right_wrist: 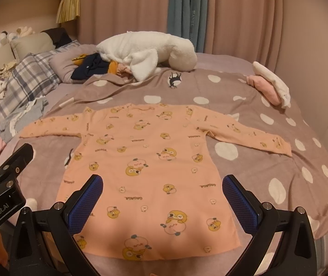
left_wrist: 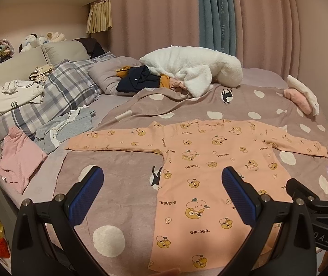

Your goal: Fold small clothes

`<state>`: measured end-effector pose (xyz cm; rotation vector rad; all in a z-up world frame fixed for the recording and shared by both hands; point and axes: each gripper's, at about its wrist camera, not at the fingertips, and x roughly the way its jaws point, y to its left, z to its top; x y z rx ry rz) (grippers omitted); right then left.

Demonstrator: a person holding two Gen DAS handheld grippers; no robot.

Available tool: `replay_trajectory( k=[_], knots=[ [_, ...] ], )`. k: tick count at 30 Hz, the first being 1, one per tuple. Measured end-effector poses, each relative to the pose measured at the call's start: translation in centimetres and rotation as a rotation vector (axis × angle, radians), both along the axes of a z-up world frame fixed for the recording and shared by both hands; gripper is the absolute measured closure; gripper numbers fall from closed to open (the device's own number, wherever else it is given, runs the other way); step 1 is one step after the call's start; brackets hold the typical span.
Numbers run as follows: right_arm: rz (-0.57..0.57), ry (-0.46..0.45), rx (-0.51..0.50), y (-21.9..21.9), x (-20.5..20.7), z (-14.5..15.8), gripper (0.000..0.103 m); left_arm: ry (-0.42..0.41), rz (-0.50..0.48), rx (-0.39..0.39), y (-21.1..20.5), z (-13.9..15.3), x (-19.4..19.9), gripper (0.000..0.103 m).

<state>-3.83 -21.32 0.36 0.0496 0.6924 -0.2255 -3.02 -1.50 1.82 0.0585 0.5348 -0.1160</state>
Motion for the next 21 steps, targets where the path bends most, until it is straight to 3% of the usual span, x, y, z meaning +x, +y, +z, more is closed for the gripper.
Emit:
replay_trajectory(
  k=[21],
  knots=[
    [-0.019, -0.001, -0.020, -0.2, -0.1, 0.0, 0.000, -0.013, 0.042, -0.022, 1.0, -0.2, 0.0, 0.000]
  ],
)
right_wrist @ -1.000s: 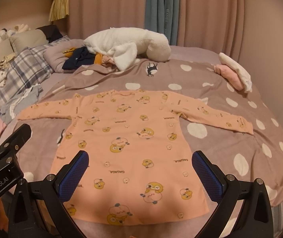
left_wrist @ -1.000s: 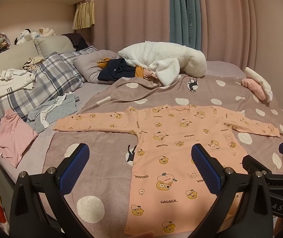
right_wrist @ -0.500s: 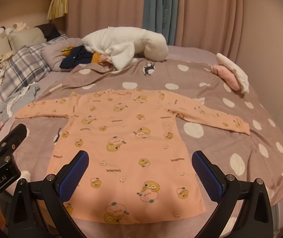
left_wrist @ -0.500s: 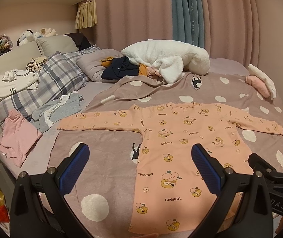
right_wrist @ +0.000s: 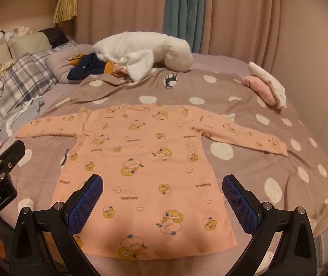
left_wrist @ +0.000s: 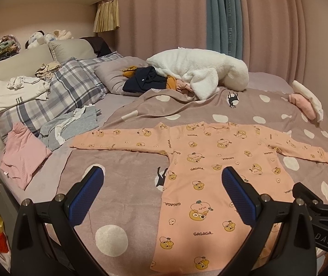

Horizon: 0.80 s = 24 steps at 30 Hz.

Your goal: Fold small clothes

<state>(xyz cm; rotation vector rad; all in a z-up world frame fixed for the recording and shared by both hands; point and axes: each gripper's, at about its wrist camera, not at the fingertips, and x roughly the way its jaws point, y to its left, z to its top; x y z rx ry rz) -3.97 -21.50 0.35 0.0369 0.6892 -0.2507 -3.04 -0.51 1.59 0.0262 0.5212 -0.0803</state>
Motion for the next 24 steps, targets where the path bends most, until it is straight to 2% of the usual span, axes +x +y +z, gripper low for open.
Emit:
replay_trajectory(
  k=[8, 19, 21, 24],
  knots=[
    [0.002, -0.004, 0.000, -0.04, -0.06, 0.02, 0.000, 0.009, -0.013, -0.008, -0.33, -0.05, 0.07, 0.000],
    [0.002, -0.004, 0.001, -0.04, -0.09, 0.11, 0.000, -0.010, 0.021, 0.015, -0.02, 0.04, -0.16, 0.000],
    [0.001, -0.003, -0.001, 0.01, -0.11, 0.09, 0.000, -0.008, 0.045, -0.002, 0.39, 0.03, -0.11, 0.000],
    [0.003, -0.005, 0.000, 0.01, -0.14, 0.11, 0.000, 0.011, 0.031, -0.019, 0.34, -0.03, 0.12, 0.000]
  ],
)
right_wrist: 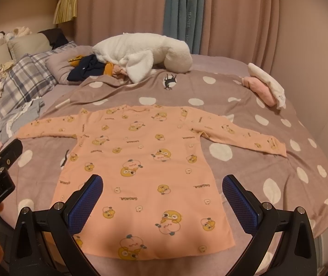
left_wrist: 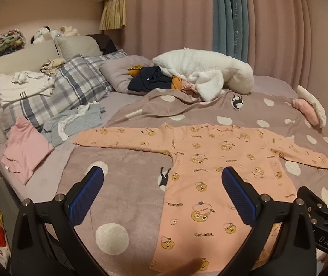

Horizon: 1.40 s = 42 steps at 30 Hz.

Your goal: Fold small clothes

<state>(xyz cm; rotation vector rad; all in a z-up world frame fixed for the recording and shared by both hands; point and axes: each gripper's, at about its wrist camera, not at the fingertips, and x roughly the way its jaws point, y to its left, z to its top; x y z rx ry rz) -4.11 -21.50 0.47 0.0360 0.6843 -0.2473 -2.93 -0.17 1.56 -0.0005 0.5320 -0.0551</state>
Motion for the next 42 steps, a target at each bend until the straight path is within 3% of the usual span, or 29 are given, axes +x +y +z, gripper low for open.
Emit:
replay_trajectory(
  k=[12, 17, 20, 23, 28, 32, 35, 42],
  knots=[
    [0.005, -0.002, 0.009, 0.1, -0.1, 0.1, 0.000, -0.006, -0.009, 0.016, -0.8, 0.0, -0.1, 0.000],
    [0.015, 0.004, 0.067, -1.4, 0.5, -0.7, 0.000, 0.011, -0.013, 0.035, -0.8, -0.7, 0.2, 0.000],
    [0.008, -0.004, 0.124, -3.8, 1.3, -1.2, 0.000, 0.019, -0.022, -0.001, -0.8, -1.2, 0.8, 0.000],
    [0.016, -0.029, 0.221, -7.9, 2.2, -1.9, 0.000, 0.022, -0.033, -0.045, -1.1, -1.9, 1.9, 0.000],
    [-0.004, -0.102, 0.409, -18.0, 3.7, -3.7, 0.000, 0.025, -0.034, -0.021, -1.4, -2.8, 3.5, 0.000],
    [-0.101, -0.118, 0.573, -27.9, 4.6, -6.2, 0.001, 0.020, -0.028, -0.030, -1.5, -3.6, 5.0, 0.000],
    [-0.220, -0.133, 0.708, -34.7, 4.1, -8.5, 0.003, 0.030, -0.034, -0.087, -1.7, -4.4, 6.1, 0.000],
    [-0.421, -0.174, 0.900, -42.5, 1.6, -12.6, 0.004, 0.066, -0.036, -0.125, -2.9, -5.7, 7.9, 0.000]
  ],
)
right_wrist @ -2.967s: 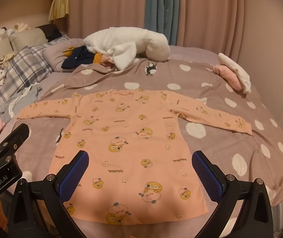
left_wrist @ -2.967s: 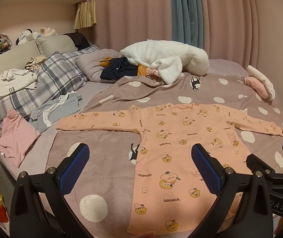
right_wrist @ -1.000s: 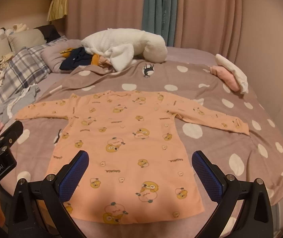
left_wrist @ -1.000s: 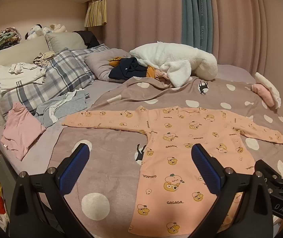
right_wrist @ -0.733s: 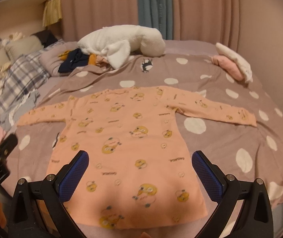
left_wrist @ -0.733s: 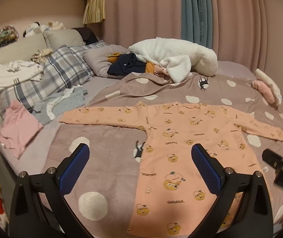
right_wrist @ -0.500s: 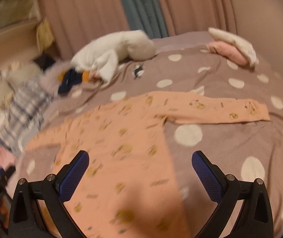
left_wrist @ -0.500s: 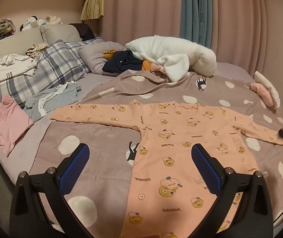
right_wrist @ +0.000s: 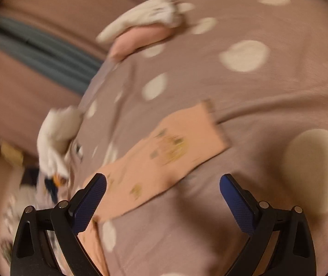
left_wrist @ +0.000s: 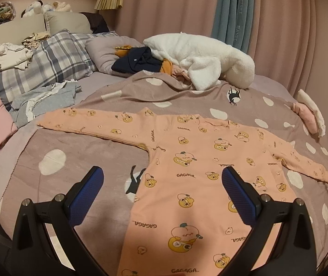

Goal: Fold small clothes
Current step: 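Grasp the cuff of the sleeve nearest the right gripper, then fold the held sleeve across the chest toward the other sleeve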

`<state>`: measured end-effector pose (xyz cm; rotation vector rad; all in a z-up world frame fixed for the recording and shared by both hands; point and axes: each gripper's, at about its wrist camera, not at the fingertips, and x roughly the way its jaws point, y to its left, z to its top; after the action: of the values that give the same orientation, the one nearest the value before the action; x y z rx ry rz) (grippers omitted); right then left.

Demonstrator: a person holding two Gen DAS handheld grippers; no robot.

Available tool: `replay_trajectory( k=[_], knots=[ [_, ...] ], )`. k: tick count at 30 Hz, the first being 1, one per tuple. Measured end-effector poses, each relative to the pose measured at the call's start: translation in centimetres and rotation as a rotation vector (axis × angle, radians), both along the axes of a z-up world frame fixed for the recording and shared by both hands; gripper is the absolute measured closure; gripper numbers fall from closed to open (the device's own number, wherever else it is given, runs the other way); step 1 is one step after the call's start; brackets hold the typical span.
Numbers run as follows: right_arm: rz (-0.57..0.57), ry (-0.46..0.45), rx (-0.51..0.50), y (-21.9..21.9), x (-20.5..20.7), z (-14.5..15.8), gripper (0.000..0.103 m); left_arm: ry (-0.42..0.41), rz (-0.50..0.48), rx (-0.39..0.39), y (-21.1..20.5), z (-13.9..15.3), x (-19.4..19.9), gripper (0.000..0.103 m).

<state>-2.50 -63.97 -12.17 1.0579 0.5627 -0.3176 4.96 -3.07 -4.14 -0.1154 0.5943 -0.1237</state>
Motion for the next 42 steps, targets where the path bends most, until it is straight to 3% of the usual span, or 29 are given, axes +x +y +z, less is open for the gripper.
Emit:
replay_trajectory(
  k=[3, 9, 12, 14, 17, 20, 33, 42],
  knots=[
    [-0.014, -0.025, 0.046, -0.7, -0.2, -1.0, 0.009, 0.002, -0.003, 0.016, -0.5, -0.2, 0.2, 0.000],
    [-0.052, -0.037, 0.061, -2.6, 1.2, -1.1, 0.033, 0.013, -0.027, 0.020, -1.2, -0.6, 0.6, 0.000],
    [-0.072, -0.016, 0.058, -3.2, 1.4, -1.0, 0.051, 0.013, -0.025, 0.023, -1.0, -0.6, 0.5, 0.000],
    [-0.100, 0.013, 0.051, -3.8, 0.9, -1.3, 0.068, 0.017, -0.025, 0.024, -1.0, -0.7, 0.5, 0.000],
    [-0.129, 0.031, 0.039, -3.9, 0.6, -1.1, 0.083, 0.021, -0.021, 0.024, -0.6, -0.7, 0.5, 0.000],
    [-0.149, 0.011, 0.039, -3.7, 0.4, -0.3, 0.092, 0.021, -0.018, 0.017, -0.1, -0.5, 0.2, 0.000],
    [-0.028, -0.072, -0.069, 1.7, 4.6, 7.6, 0.093, 0.000, 0.014, -0.012, 3.6, 0.9, -1.4, 0.000],
    [0.163, -0.157, -0.093, 11.8, 12.8, 13.0, 0.093, -0.001, 0.038, -0.030, 7.8, 1.4, -1.9, 0.000]
  ],
)
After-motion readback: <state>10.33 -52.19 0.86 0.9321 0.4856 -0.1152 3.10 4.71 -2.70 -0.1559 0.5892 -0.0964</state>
